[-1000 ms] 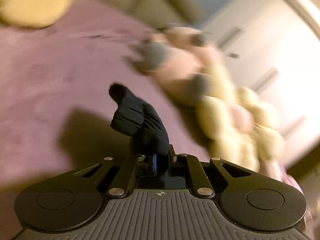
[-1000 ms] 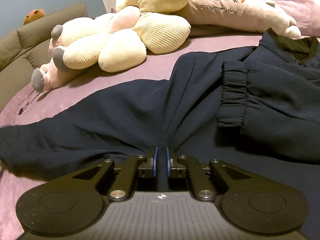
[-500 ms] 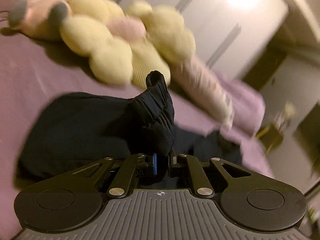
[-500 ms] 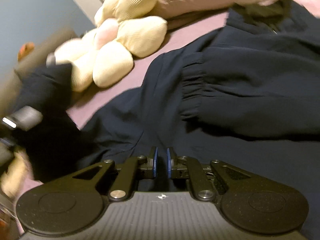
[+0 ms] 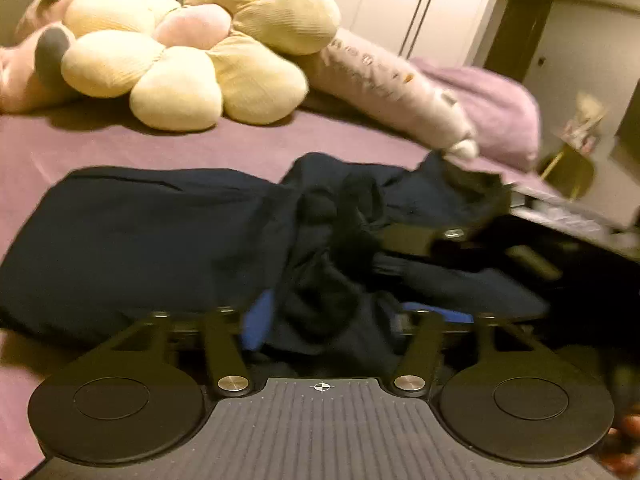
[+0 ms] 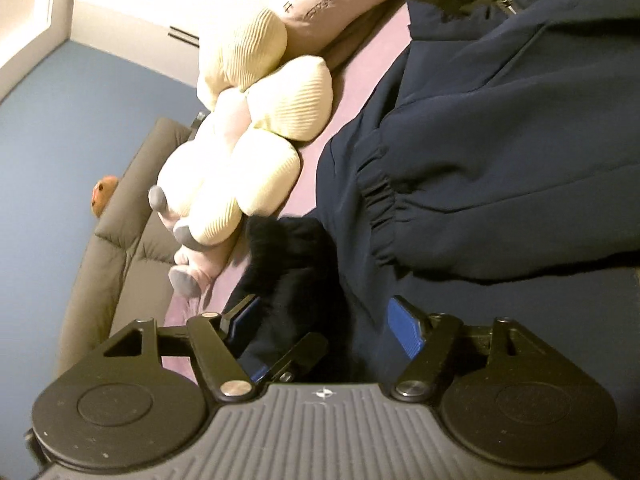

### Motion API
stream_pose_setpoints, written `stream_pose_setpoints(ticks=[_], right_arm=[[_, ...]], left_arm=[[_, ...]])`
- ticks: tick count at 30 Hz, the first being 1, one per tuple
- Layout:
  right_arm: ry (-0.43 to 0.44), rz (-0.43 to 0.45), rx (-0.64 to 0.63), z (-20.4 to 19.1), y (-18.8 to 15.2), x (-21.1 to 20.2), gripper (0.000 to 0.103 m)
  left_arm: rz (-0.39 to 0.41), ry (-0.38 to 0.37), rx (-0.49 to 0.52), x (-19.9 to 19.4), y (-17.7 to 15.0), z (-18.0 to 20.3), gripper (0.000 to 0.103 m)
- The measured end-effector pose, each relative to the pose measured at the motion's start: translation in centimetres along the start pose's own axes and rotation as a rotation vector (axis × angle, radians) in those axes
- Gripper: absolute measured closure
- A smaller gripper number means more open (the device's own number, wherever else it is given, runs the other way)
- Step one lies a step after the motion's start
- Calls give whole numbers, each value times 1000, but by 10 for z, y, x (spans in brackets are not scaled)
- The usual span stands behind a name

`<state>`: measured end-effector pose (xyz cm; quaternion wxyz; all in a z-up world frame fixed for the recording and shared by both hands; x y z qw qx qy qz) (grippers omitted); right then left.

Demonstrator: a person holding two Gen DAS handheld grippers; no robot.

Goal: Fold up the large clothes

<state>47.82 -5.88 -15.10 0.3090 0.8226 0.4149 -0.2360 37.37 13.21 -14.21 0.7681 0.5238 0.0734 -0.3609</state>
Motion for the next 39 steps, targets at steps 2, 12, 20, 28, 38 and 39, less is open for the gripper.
stream_pose_setpoints(ticks=[2, 12, 20, 28, 38, 39], right_arm=[[4, -2, 14, 1, -1, 1, 32], [4, -8, 35, -4, 5, 1, 43], [-39, -56, 18, 0, 1, 13, 49], [-171, 62, -188, -28, 3, 4, 94], [-114, 267, -214, -33, 33, -87, 95], [-121, 284, -212, -31, 35, -96, 95]], left_arm=[[9, -6, -6, -3, -3, 0, 39], [5, -10, -63, -1, -2, -12, 43], [-6, 18, -25, 5, -6, -8, 42], [-39, -4, -26, -16, -16, 13, 60], [3, 123, -191, -9, -1, -32, 97], [16, 144, -188, -9, 3, -34, 98]])
Point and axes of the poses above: each gripper's, at about its wrist camera, not at the fingertips, and x roughly the way its jaws point, z to its right, y to its top, the point moved 3 cm from there along x, roughly the way its jaws point, and after that the axes turned 15 degrees about -y, right-handed, at the moved point
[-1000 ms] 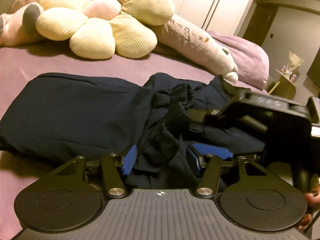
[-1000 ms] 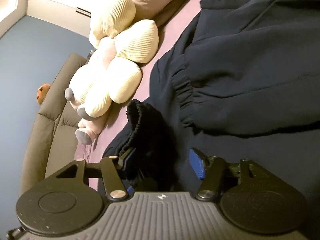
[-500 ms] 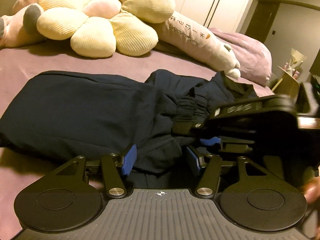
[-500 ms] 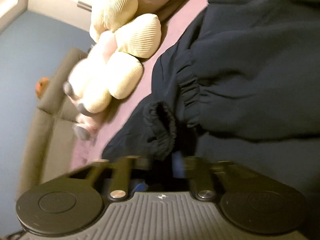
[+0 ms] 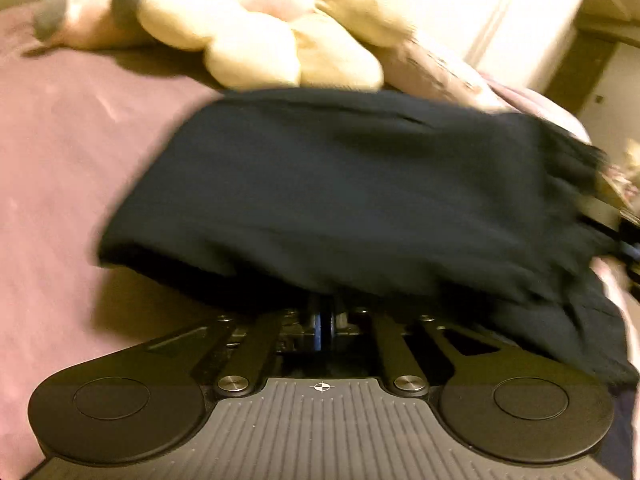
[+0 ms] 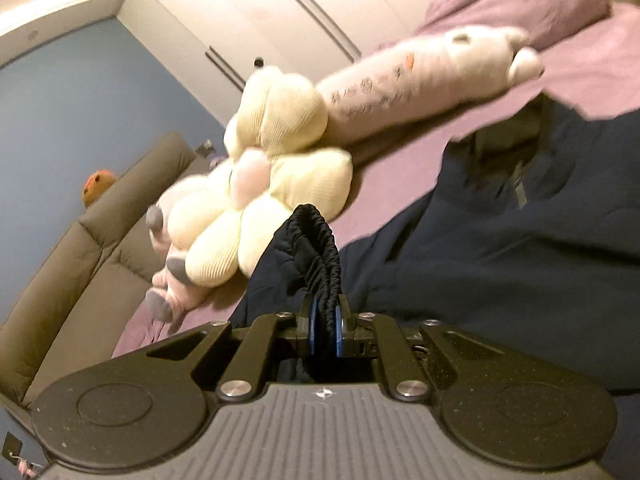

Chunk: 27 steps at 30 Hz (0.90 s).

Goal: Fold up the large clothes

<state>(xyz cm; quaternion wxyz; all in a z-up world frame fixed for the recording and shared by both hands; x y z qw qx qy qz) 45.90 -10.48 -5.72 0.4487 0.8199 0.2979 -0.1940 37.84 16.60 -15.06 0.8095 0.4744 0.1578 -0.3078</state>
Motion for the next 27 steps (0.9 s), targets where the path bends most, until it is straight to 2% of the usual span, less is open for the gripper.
stream_pose_setpoints(ticks=[4, 7, 10, 13, 16, 18, 19, 21, 22, 24, 27], right_arm=[[-59, 60, -18, 25, 13, -26, 95], [-122, 111, -25, 47, 22, -41, 95], [-192, 159, -47, 71, 30, -53, 95], [-291, 182, -58, 102, 33, -60, 95], [-404, 152, -22, 140, 34, -57, 94], [-464, 84, 27, 169, 30, -44, 93], [-473, 45, 56, 184, 27, -39, 87], [-422, 9, 141, 203, 24, -37, 79], [-387, -1, 180, 211, 23, -38, 71], [-312, -11, 262, 220, 21, -36, 68], [-285, -26, 267, 214, 21, -25, 70]], left_arm=[[39, 45, 0, 2, 11, 1, 99], [44, 17, 28, 2, 15, 14, 100], [41, -31, 120, 6, 12, 41, 100], [7, -55, 162, 21, 4, 61, 97], [-68, -47, 137, 48, -12, 66, 84], [-98, -16, 123, 59, -19, 63, 87], [-94, -11, 126, 59, -20, 62, 86], [-81, -6, 141, 58, -20, 61, 86], [-83, 0, 142, 60, -18, 62, 86], [-89, 5, 137, 59, -17, 61, 86], [-88, 19, 153, 52, -18, 63, 84]])
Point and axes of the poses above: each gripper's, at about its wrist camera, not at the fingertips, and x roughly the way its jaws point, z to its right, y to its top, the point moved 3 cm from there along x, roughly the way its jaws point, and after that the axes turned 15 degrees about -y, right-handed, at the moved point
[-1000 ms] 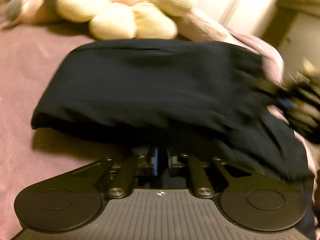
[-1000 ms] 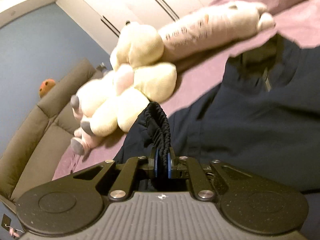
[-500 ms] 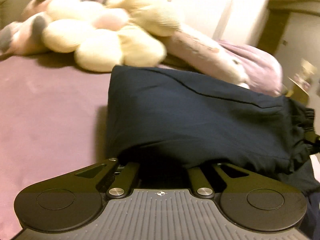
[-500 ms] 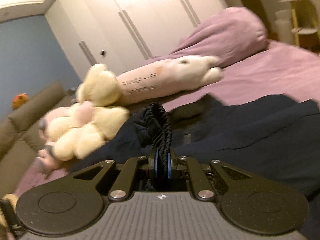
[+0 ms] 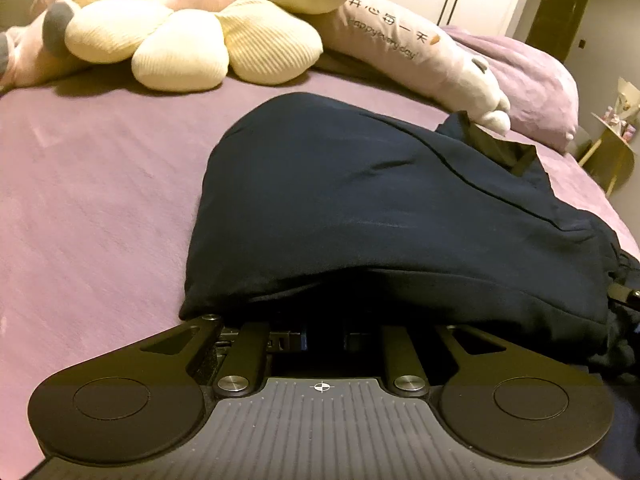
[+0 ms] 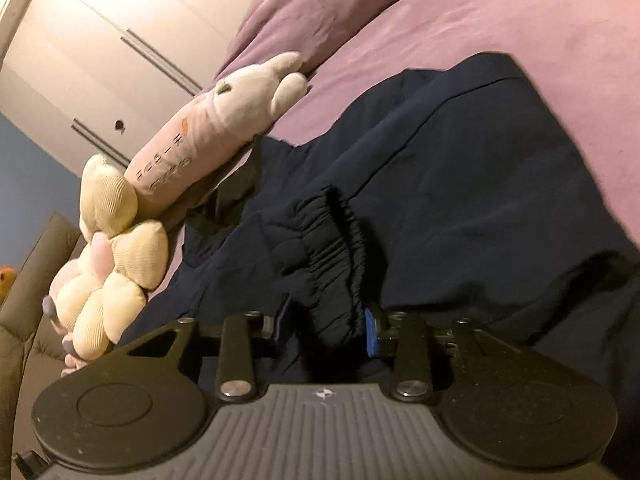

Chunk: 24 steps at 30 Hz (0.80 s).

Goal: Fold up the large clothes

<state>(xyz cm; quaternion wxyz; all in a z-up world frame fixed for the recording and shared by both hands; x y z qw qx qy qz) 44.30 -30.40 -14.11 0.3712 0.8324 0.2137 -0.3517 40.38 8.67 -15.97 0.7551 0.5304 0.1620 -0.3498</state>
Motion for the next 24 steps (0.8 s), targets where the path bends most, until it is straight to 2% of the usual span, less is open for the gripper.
stream_pose_setpoints(ticks=[1, 2, 5, 7, 9, 12, 14, 17, 20, 21, 23, 24], right_arm=[[-18, 3, -34, -8, -2, 2, 83], [-45, 21, -78, -16, -1, -1, 86], [-108, 200, -225, -46, 5, -34, 89], [-164, 331, -268, -51, 17, -59, 89], [-192, 383, -286, -48, 25, -73, 89], [-253, 379, -294, -36, 29, -71, 88], [-279, 321, -286, -24, 28, -57, 88], [-305, 223, -262, -5, 24, -29, 88], [-313, 191, -270, 5, 20, -14, 85], [-314, 189, -277, 3, 19, -12, 82], [-316, 185, -240, 4, 25, -22, 64], [-316, 198, -209, 7, 26, -30, 50]], left_arm=[[3, 8, 6, -1, 1, 0, 81], [4, 13, 9, -2, 2, 0, 80], [-4, 20, 15, -6, 1, -2, 80], [-23, -10, 6, -4, 0, -1, 82], [-39, -18, 23, -2, -4, 3, 83], [-54, -9, 64, 1, -11, 13, 79], [-54, -7, 72, 1, -12, 17, 72], [-69, -15, 83, 0, -12, 19, 69], [-82, -17, 89, -1, -12, 19, 68], [-85, -20, 88, -2, -12, 19, 65], [-85, -36, 86, -5, -12, 19, 49], [-83, -41, 89, -7, -13, 20, 46]])
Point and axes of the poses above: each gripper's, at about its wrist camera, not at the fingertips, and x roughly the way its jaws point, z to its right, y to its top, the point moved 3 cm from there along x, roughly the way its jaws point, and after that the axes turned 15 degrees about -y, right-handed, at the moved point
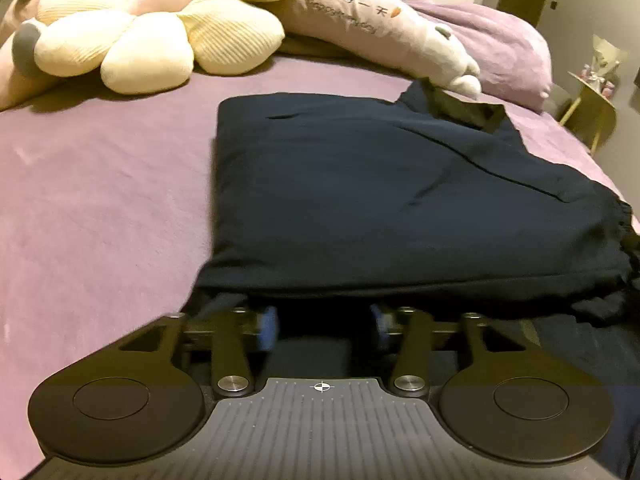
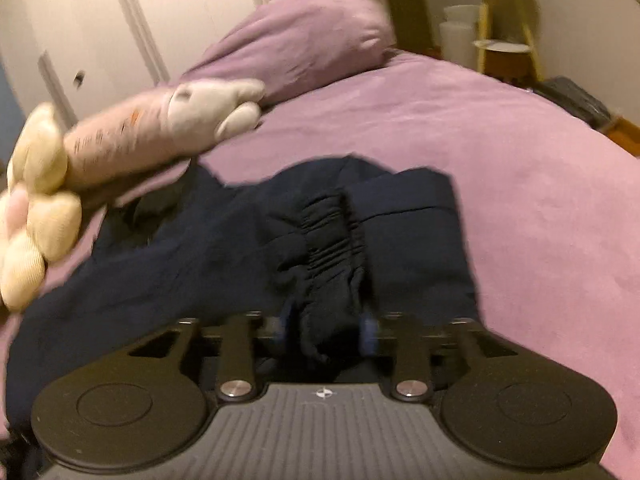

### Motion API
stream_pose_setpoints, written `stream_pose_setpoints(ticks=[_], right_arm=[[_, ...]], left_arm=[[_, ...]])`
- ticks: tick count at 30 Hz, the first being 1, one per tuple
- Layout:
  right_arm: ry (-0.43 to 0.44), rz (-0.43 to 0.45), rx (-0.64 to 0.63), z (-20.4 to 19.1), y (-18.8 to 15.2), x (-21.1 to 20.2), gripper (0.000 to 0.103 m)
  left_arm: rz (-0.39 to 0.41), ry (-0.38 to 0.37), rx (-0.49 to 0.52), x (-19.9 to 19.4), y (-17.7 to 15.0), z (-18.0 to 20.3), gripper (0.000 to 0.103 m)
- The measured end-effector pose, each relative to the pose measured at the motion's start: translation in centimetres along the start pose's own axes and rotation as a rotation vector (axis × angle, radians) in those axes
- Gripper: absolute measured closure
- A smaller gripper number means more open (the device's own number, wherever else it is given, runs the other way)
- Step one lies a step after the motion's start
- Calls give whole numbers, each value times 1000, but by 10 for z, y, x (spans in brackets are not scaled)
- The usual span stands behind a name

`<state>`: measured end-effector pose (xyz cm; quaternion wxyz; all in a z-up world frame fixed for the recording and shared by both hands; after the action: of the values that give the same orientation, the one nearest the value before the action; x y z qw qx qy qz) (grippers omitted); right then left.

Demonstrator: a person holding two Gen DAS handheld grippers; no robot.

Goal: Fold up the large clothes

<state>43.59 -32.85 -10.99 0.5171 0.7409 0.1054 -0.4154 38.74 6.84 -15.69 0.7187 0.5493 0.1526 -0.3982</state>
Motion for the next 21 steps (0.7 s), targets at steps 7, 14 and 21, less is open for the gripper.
stream_pose_setpoints(ticks=[7, 14, 21], right_arm=[[286, -142, 321, 36, -24, -21, 49], [289, -250, 373, 14, -34, 12, 86], [379, -223, 507, 47, -42, -6, 92]], left_arm=[[12, 17, 4, -1, -3, 7, 39], [35, -45, -36, -22, -4, 14, 35], [78, -80, -53, -49, 3, 18, 28]])
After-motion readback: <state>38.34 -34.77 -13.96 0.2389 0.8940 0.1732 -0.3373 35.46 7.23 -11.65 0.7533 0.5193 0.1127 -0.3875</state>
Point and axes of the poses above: each gripper's, at about its wrist camera, not at the fingertips, and x roughly the way its jaws point, z to its right, y to its top, the point moved 3 cm from there along x, roughly the way its jaws point, and after that the axes turned 15 degrees about -y, right-handed, at the moved point
